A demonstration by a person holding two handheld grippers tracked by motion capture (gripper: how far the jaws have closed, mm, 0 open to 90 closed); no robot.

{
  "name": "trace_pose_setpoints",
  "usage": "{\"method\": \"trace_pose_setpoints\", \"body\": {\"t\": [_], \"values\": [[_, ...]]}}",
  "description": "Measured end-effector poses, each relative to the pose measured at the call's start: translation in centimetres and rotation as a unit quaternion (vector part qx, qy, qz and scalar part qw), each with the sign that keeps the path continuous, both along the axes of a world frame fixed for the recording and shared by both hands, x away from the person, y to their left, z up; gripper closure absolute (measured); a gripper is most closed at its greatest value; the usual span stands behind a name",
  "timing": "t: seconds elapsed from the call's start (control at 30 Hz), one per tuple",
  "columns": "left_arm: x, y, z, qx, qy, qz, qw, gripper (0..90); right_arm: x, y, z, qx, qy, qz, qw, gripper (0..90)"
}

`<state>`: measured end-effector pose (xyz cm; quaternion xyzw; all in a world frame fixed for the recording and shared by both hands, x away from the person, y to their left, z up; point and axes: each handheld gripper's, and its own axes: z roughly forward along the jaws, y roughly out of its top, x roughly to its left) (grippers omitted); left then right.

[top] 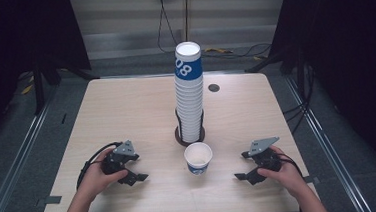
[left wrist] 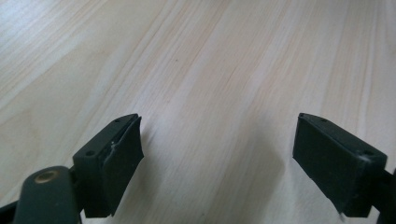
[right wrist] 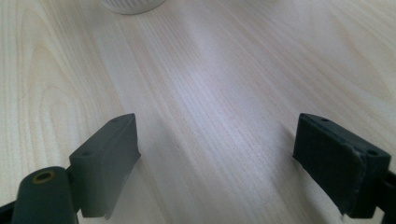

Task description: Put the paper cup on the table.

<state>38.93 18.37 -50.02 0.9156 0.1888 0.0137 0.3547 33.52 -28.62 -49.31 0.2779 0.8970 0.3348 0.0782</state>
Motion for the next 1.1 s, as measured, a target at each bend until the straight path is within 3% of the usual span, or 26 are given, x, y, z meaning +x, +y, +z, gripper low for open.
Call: {"method": "trace_pose_setpoints", "body": {"t": [0.2, 0.53, 0.83, 1.0, 1.1], "values": [[0.2, 0.8, -0.3, -0.002, -0.011, 0.007, 0.9999, 15.5, -0.1, 0.0, -0.2, -0.007, -0.018, -0.002, 0.9998, 12.8], [0.2, 1.4, -0.8, -0.014, -0.040, -0.004, 0.9991, 15.1, -0.5, -0.4, -0.6, 0.013, -0.033, -0.014, 0.9993, 12.4], [0.2, 1.7, -1.2, -0.028, -0.047, -0.004, 0.9985, 12.5, -0.6, -0.5, -0.9, 0.025, -0.041, -0.020, 0.9986, 12.3], [0.2, 1.8, -1.6, -0.050, -0.052, -0.001, 0.9974, 9.8, -0.6, -0.5, -0.9, 0.025, -0.042, -0.020, 0.9986, 12.3], [0.2, 1.8, -1.6, -0.047, -0.052, -0.003, 0.9975, 9.1, -0.6, -0.5, -0.9, 0.026, -0.041, -0.020, 0.9986, 12.3]]}}
